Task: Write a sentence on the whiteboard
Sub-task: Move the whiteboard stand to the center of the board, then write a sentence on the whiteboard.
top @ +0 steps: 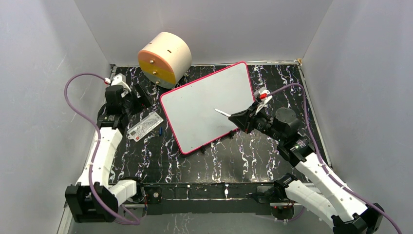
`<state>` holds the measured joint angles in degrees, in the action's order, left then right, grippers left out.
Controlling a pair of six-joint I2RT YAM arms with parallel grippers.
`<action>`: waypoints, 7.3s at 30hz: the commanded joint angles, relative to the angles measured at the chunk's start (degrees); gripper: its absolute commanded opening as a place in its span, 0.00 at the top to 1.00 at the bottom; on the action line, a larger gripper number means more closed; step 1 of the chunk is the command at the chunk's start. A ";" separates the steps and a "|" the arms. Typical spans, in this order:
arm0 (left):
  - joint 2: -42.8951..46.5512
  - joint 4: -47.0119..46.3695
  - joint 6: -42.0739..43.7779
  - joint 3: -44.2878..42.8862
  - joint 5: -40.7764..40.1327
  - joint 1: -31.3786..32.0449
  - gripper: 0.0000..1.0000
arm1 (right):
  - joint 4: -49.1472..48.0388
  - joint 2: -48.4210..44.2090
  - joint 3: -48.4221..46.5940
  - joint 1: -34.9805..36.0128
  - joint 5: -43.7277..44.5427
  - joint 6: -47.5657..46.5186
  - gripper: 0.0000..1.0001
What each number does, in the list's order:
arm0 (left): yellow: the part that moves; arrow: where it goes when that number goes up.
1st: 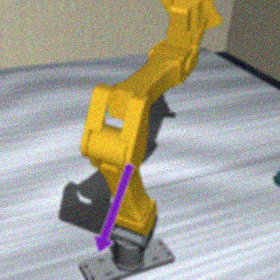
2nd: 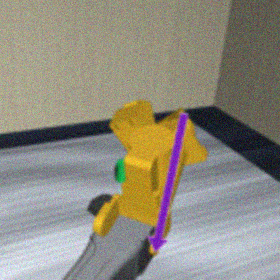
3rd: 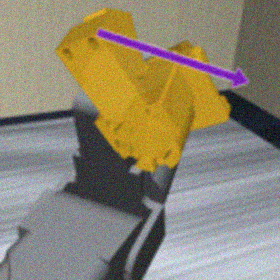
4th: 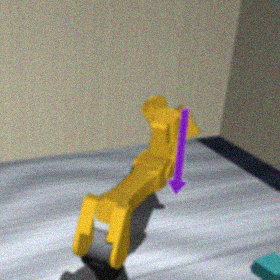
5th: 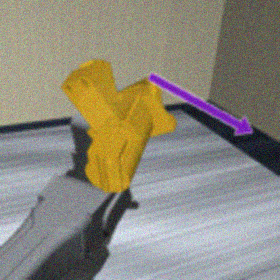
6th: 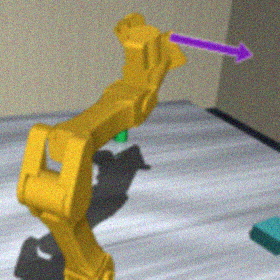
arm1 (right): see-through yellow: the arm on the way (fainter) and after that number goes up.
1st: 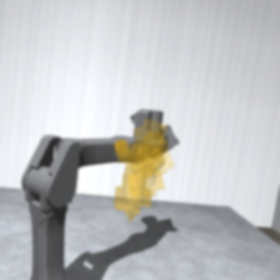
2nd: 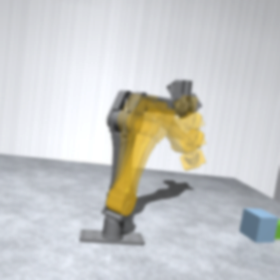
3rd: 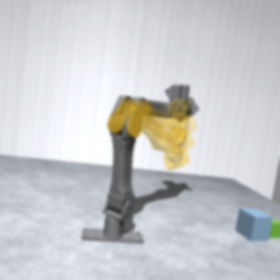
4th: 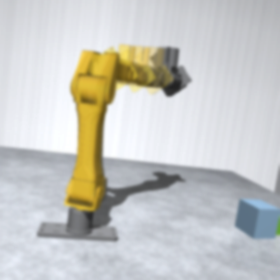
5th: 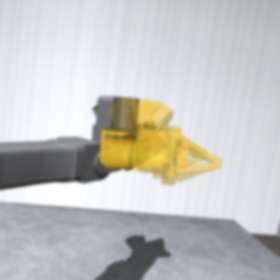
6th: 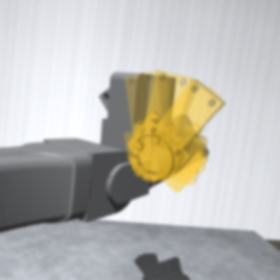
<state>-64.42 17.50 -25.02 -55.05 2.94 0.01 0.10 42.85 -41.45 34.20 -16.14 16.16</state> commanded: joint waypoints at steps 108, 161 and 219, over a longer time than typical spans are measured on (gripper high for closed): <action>-7.12 -35.77 13.41 8.39 60.65 2.46 1.00 | 18.66 35.15 -38.55 41.26 57.27 -20.44 1.00; -6.42 -34.28 14.83 7.85 60.03 3.15 1.00 | 13.72 49.82 -49.36 41.87 59.53 -21.79 1.00; -5.80 -34.63 14.91 8.22 59.74 3.15 1.00 | 34.74 54.31 -53.81 42.06 55.75 -11.08 1.00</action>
<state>-71.44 -19.77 -16.03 -47.75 60.86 1.85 33.89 96.33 -92.60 76.27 39.83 3.49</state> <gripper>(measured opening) 0.054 0.199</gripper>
